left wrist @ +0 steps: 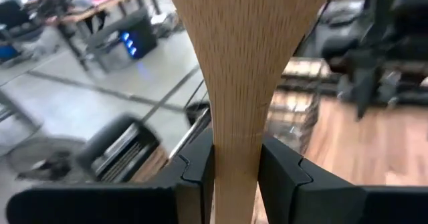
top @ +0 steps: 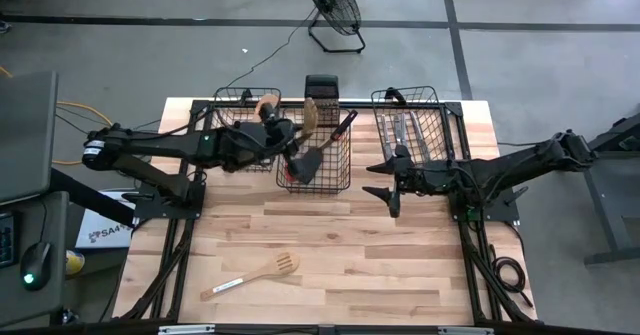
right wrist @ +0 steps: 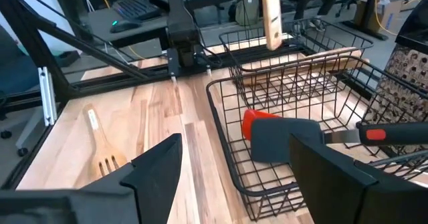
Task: Pick & Place Kitchen Items
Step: Put the light brown wooden serving fork into the left wire basket
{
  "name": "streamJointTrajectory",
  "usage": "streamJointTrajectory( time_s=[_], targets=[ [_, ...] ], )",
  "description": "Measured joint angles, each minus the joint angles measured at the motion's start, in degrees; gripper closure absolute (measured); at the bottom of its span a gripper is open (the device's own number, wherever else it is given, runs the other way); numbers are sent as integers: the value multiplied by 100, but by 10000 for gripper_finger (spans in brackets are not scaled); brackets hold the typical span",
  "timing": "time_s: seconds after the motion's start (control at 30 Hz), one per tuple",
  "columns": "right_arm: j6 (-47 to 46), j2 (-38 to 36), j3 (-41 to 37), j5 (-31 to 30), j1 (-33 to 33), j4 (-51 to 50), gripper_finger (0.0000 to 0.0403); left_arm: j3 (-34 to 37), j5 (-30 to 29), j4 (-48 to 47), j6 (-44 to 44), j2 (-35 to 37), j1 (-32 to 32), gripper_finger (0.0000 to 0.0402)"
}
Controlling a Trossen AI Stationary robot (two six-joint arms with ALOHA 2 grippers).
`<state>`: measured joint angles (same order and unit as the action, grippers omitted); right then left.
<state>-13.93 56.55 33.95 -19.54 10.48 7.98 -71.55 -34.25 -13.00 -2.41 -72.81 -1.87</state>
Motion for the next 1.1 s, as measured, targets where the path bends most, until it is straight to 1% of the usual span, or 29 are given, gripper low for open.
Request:
streamJointTrajectory(
  time_s=[0.2,0.27,0.5,0.9,0.97,1.1],
  targets=[
    [-3,0,0,0,0,-33,140,11,-488,-713,186,176,-2,323],
    [-3,0,0,-1,0,-36,140,-2,-652,-856,297,199,-1,323],
    [-81,0,0,1,0,-67,140,9,-1298,-1812,731,322,0,323],
    [-151,2,0,1,0,-120,140,4,-2006,-3040,1615,415,2,323],
    [-151,2,0,1,0,-119,140,4,-2069,-3248,1800,419,9,323],
    [-151,2,0,1,2,-117,140,4,-2041,-3651,2093,414,239,323]
  ],
)
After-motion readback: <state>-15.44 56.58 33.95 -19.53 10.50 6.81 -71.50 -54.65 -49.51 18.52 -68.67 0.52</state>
